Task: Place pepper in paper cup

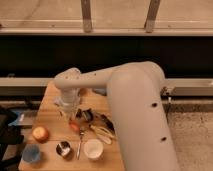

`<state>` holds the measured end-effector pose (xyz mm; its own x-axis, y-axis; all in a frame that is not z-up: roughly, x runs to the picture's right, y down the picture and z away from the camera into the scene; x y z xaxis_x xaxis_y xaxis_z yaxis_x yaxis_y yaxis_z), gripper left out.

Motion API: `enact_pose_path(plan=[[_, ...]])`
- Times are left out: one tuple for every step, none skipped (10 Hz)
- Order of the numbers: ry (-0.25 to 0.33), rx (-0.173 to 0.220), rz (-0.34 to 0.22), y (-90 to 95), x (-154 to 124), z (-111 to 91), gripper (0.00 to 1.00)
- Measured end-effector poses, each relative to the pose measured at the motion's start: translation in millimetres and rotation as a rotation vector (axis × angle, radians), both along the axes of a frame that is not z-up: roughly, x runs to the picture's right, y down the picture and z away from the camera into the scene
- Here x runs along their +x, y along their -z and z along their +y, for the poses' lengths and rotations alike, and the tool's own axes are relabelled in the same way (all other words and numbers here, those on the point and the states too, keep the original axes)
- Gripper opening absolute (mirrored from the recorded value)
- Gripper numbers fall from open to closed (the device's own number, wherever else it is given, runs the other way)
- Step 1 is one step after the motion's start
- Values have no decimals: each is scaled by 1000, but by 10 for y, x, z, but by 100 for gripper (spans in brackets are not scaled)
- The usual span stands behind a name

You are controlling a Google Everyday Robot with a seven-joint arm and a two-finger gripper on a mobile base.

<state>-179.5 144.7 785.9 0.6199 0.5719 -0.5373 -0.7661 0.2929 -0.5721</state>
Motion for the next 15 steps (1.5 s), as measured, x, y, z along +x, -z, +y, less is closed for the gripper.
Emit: enact_pose_path(plan=[[-39, 45, 6, 132, 79, -149, 0], [-65, 77, 11, 226, 125, -249, 0], [-101, 117, 27, 320, 237, -375, 0], [-121, 134, 45, 371, 311, -433, 0], [-135, 146, 52, 402, 331, -443, 0], [-156, 160, 68, 460, 404, -466, 0], [-177, 170, 89, 545, 505, -507, 0], [-191, 170, 106, 648, 564, -529, 0], [-198, 165, 121, 733, 614, -510, 0], [-208, 162, 135, 813, 680, -490, 0], [-219, 150, 142, 899, 729, -461, 0], [-223, 134, 136, 941, 727, -418, 0], [-229, 115, 125, 981, 750, -368, 0], [-242, 90, 115, 1017, 802, -288, 0], [-249, 75, 106, 1057, 819, -229, 0]])
